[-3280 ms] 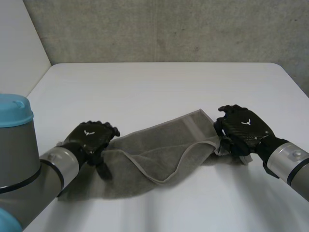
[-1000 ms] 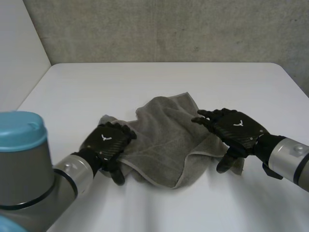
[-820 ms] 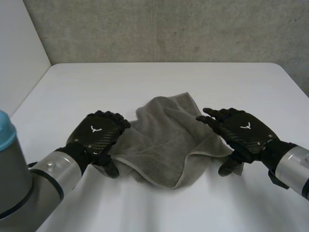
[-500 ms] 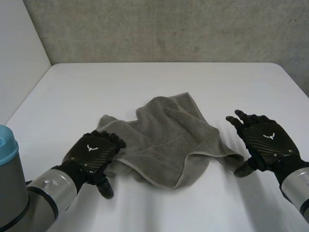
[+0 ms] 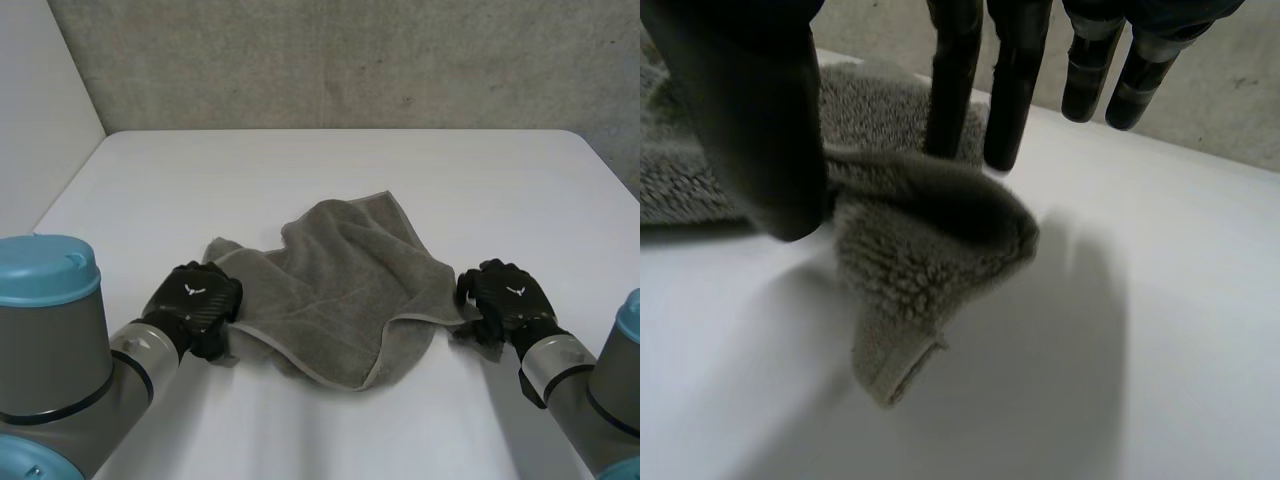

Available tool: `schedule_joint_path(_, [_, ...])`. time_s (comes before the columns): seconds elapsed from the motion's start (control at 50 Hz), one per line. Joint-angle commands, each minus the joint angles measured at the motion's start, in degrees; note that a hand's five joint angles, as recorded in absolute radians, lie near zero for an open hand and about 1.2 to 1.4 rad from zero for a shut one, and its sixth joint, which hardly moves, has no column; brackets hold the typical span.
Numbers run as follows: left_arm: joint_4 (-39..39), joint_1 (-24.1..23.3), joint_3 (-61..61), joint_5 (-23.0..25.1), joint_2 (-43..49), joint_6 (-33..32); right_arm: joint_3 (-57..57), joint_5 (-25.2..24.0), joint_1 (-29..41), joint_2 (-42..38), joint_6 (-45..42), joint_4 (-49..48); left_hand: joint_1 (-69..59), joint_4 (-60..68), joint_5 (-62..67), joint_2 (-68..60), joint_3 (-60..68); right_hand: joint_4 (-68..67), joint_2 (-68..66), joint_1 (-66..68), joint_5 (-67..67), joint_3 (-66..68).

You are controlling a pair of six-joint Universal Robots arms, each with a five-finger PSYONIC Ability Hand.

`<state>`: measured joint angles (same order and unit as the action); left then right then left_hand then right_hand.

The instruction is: Fold the towel.

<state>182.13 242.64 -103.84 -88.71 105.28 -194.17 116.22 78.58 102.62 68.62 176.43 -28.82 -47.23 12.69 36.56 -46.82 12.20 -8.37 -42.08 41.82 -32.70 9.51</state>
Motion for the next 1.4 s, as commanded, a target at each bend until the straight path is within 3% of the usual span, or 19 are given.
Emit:
schedule_joint_path(0.02, [-0.2,-0.2,0.5,-1.1,-0.6,0.0,-2.6,-0.3,-0.2,-1.7,0.1,-0.1,-32.8,-2.7,33.4,-33.2,-2.2,-1.6,-37.9,38.2,-37.3,0.5])
schedule_joint_path(0.14, [-1.2,-0.1,0.7,-2.1,-8.3,0.1,-2.6,-5.2,-1.0,5.7,0.0,0.6,-32.8,-2.7,33.4,-33.2,-2.2,-1.6,-37.9,38.2,-37.3,0.5])
schedule_joint_path(0.24, [-5.3,0.5,0.2,-1.7,-13.4,0.1,-3.5,-16.1,-1.5,13.6,-2.3,8.5,-32.8,-2.7,33.4,-33.2,-2.2,-1.6,-37.9,38.2,-37.3,0.5])
schedule_joint_path(0.3, [-9.3,0.8,0.0,-1.7,-14.8,-0.1,-4.2,-18.9,-3.3,15.3,-4.2,12.5,-32.8,-2.7,33.4,-33.2,-2.2,-1.6,-37.9,38.2,-37.3,0.5])
schedule_joint_path(0.34, [-11.5,1.2,0.0,-1.7,-15.1,-0.1,-5.5,-23.8,-9.5,17.3,-11.1,19.3,-32.8,-2.7,33.4,-33.2,-2.2,-1.6,-37.9,38.2,-37.3,0.5])
schedule_joint_path(0.4, [-15.6,1.8,-0.2,-1.6,-15.1,-0.9,-7.4,-26.5,-12.7,17.5,-21.0,27.5,-32.8,-2.7,33.4,-33.2,-2.2,-1.6,-37.9,38.2,-37.3,0.5])
schedule_joint_path(0.52, [-20.8,4.8,-1.2,-1.5,-14.0,-5.2,-11.3,-26.7,-13.4,15.1,-36.5,39.7,-32.8,-2.7,33.4,-33.2,-2.2,-1.6,-37.9,38.2,-37.3,0.5])
schedule_joint_path(0.56, [-21.5,5.6,-1.1,-1.5,-13.4,-6.6,-13.5,-26.0,-13.4,11.9,-46.0,45.6,-32.8,-2.7,33.4,-33.2,-2.2,-1.6,-37.9,38.2,-37.3,0.5])
schedule_joint_path(0.66, [-22.3,7.0,1.0,-1.5,-8.0,-10.3,-18.7,-23.1,-12.8,6.6,-52.8,51.1,-32.8,-2.7,33.4,-33.2,-2.2,-1.6,-37.9,38.2,-37.3,0.5])
schedule_joint_path(0.76, [-20.5,6.9,8.7,-1.8,-2.3,-11.2,-29.0,-20.1,-10.4,1.2,-52.7,49.5,-32.8,-2.7,33.4,-33.2,-2.2,-1.6,-37.9,38.2,-37.3,0.5])
schedule_joint_path(0.8, [-15.5,6.1,17.1,-2.2,2.8,-10.4,-33.5,-19.4,-7.4,-0.1,-52.1,47.2,-32.8,-2.7,33.4,-33.2,-2.2,-1.6,-37.9,38.2,-37.3,0.5])
schedule_joint_path(0.84, [-11.9,5.8,21.2,-2.3,4.6,-9.9,-44.4,-16.4,-3.0,-1.5,-47.5,39.4,-32.8,-2.7,33.4,-33.2,-2.2,-1.6,-37.9,38.2,-37.3,0.5])
schedule_joint_path(0.92, [-1.5,5.4,29.1,-3.6,5.8,-7.5,-53.0,-10.7,-0.8,-1.0,-37.9,28.6,-32.8,-2.7,33.4,-33.2,-2.2,-1.6,-37.9,38.2,-37.3,0.5])
schedule_joint_path(0.96, [13.5,4.5,32.8,-5.8,5.2,-5.1,-55.8,-8.4,-0.4,-0.1,-33.1,22.5,-32.8,-2.7,33.4,-33.2,-2.2,-1.6,-37.9,38.2,-37.3,0.5])
schedule_joint_path(0.98, [13.6,4.5,32.8,-5.8,5.2,-5.1,-57.0,-7.1,-0.3,1.7,-28.6,16.8,-32.8,-2.7,33.4,-33.2,-2.2,-1.6,-37.9,38.2,-37.3,0.5])
schedule_joint_path(1.02, [29.8,3.5,32.6,-6.8,1.1,-4.2,-56.6,-6.8,-0.8,4.8,-24.2,11.6,-32.8,-2.7,33.4,-33.2,-2.2,-1.6,-37.9,38.2,-37.3,0.5])
schedule_joint_path(1.06, [35.7,2.6,31.1,-6.7,-2.2,-4.5,-55.7,-6.3,-1.0,8.5,-20.2,7.4,-32.8,-2.7,33.4,-33.2,-2.2,-1.6,-37.9,38.2,-37.3,0.5])
schedule_joint_path(1.16, [37.7,1.6,26.1,-5.7,-7.7,-4.1,-48.6,-9.7,-1.1,15.1,-11.5,6.7,-32.8,-2.7,33.4,-33.2,-2.2,-1.6,-37.9,38.2,-37.3,0.5])
schedule_joint_path(1.4, [34.3,6.5,8.3,3.8,-7.7,-4.5,-30.2,-25.2,-5.2,18.1,-17.7,17.0,-32.8,-2.7,33.4,-33.2,-2.2,-1.6,-37.9,38.2,-37.3,0.5])
